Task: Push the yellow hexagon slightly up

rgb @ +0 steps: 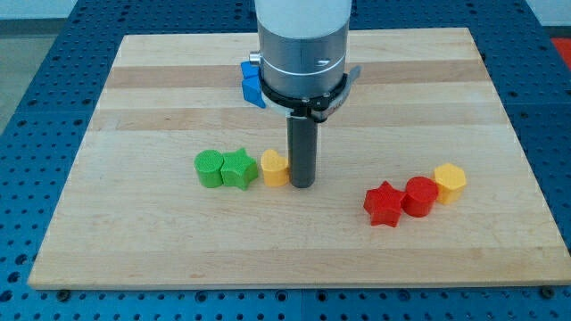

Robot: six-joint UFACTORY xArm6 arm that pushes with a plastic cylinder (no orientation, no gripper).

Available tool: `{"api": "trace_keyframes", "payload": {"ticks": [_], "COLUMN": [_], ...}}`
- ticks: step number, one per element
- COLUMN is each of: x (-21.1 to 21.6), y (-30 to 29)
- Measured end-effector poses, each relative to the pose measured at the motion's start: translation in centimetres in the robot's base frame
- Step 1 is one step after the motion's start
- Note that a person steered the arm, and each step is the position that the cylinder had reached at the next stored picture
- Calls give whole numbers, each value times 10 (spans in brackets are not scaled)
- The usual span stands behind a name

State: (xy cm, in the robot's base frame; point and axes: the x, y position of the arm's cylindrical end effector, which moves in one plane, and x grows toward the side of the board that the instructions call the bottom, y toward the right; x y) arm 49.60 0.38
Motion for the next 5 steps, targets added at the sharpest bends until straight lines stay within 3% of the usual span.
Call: {"api": "trace_keyframes", "payload": {"ticks": [2,5], "x": [-7,-61], "y": [4,205]}}
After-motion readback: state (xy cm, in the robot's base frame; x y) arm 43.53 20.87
